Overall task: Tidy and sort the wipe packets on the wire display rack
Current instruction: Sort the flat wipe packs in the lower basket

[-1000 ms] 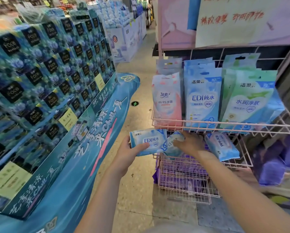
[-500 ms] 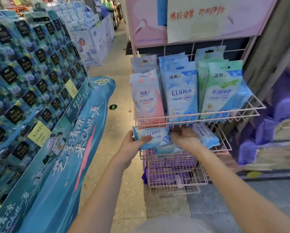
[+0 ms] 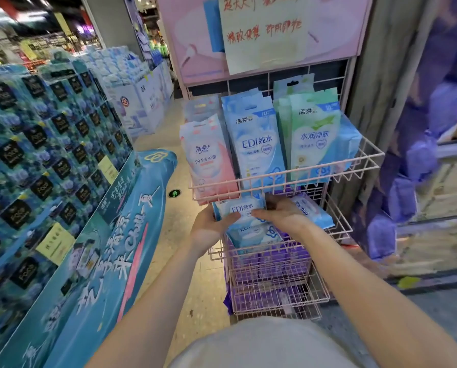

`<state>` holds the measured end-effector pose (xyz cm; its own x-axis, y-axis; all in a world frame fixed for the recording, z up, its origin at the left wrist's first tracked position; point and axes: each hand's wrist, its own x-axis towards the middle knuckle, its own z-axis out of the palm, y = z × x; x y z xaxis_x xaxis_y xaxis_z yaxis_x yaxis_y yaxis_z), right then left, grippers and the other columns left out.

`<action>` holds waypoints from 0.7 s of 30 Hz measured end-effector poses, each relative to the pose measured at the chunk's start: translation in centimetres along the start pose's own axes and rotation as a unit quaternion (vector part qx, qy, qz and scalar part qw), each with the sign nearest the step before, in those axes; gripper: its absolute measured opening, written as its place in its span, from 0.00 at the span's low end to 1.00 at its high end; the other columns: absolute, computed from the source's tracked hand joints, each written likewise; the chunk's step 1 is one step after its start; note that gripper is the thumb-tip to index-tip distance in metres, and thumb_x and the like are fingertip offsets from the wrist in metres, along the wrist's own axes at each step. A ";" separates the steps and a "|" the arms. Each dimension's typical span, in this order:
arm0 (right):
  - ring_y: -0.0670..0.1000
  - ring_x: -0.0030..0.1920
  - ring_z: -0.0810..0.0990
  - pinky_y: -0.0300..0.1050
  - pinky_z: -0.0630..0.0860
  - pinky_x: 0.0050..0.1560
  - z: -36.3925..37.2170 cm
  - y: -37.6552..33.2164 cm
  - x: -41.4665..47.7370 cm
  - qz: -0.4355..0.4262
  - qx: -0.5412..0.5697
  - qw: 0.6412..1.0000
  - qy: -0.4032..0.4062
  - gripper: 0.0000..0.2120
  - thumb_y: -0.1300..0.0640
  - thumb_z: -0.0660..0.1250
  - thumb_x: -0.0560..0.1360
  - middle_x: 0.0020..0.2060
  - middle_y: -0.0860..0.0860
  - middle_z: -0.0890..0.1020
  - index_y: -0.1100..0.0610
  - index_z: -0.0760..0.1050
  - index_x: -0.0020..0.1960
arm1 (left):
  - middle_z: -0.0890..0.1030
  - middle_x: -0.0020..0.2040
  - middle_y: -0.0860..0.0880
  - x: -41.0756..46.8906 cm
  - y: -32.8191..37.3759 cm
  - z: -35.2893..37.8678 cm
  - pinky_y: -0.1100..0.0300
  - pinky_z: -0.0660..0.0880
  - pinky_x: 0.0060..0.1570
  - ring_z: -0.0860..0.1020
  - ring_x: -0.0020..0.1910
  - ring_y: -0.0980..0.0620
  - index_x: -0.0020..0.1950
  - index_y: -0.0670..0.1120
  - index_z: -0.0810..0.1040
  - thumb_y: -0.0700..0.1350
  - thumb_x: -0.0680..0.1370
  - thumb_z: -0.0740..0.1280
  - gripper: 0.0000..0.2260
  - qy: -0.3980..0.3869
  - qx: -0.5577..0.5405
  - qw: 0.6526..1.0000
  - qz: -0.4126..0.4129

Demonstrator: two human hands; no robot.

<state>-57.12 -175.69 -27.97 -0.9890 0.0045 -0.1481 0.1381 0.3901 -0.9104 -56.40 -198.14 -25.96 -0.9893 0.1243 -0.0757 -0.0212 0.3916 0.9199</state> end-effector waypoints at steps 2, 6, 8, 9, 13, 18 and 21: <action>0.46 0.57 0.83 0.49 0.79 0.61 0.2 -1.9 -1.4 -0.012 -0.006 1.000 0.020 0.35 0.35 0.77 0.63 0.59 0.44 0.84 0.50 0.77 0.66 | 0.86 0.48 0.54 0.4 -0.1 -0.2 0.73 0.75 0.34 0.84 0.39 0.65 0.52 0.51 0.83 0.45 0.79 0.75 0.04 0.015 0.023 1.000 0.016; 0.51 0.59 0.79 0.42 0.74 0.56 1.2 -2.4 -0.6 -0.010 0.014 0.998 0.062 0.34 0.50 0.79 0.70 0.61 0.50 0.80 0.57 0.71 0.71 | 0.82 0.47 0.61 1.5 -0.4 -0.5 0.75 0.73 0.36 0.84 0.48 0.60 0.54 0.55 0.77 0.46 0.76 0.78 0.12 0.074 0.057 0.995 0.036; 0.54 0.63 0.79 0.46 0.76 0.59 1.9 -2.5 0.1 -0.018 0.006 0.996 0.088 0.40 0.48 0.81 0.66 0.64 0.52 0.79 0.58 0.69 0.72 | 0.81 0.52 0.58 2.1 -0.8 -0.9 0.77 0.71 0.35 0.81 0.50 0.57 0.64 0.50 0.75 0.52 0.73 0.80 0.24 0.108 0.068 0.992 0.017; 0.54 0.64 0.79 0.47 0.77 0.60 2.2 -2.4 0.7 -0.026 -0.011 0.995 0.097 0.41 0.46 0.81 0.65 0.64 0.52 0.80 0.58 0.70 0.72 | 0.82 0.54 0.56 2.6 -1.1 -1.0 0.76 0.70 0.36 0.82 0.51 0.55 0.65 0.48 0.76 0.57 0.70 0.80 0.29 0.125 0.087 0.988 0.013; 0.55 0.63 0.79 0.47 0.76 0.59 3.5 -2.5 0.9 -0.047 -0.058 0.992 0.105 0.35 0.52 0.79 0.68 0.61 0.54 0.80 0.59 0.70 0.70 | 0.84 0.48 0.50 3.4 -1.2 -1.2 0.60 0.73 0.39 0.83 0.48 0.48 0.56 0.45 0.81 0.57 0.70 0.80 0.23 0.141 0.180 0.974 -0.004; 0.57 0.55 0.81 0.46 0.75 0.48 4.6 -1.9 1.0 -0.045 -0.164 0.983 0.075 0.19 0.54 0.76 0.71 0.53 0.55 0.82 0.57 0.73 0.57 | 0.81 0.61 0.41 3.0 -2.8 -1.0 0.47 0.79 0.57 0.80 0.59 0.38 0.63 0.47 0.81 0.68 0.69 0.74 0.32 0.148 0.288 0.945 -0.052; 0.57 0.56 0.82 0.49 0.78 0.53 4.6 -1.8 1.3 -0.044 -0.167 0.983 0.066 0.19 0.52 0.75 0.72 0.54 0.55 0.83 0.57 0.74 0.58 | 0.79 0.65 0.41 3.0 -3.5 -0.8 0.47 0.77 0.60 0.78 0.61 0.38 0.66 0.49 0.79 0.67 0.69 0.75 0.32 0.158 0.248 0.954 -0.058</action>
<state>-58.42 -180.68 -28.28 -0.9977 0.0672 -0.0034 0.0479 0.6743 -0.7369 -59.46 -199.87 -29.05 -0.9801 -0.1967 0.0267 -0.1395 0.7785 0.6119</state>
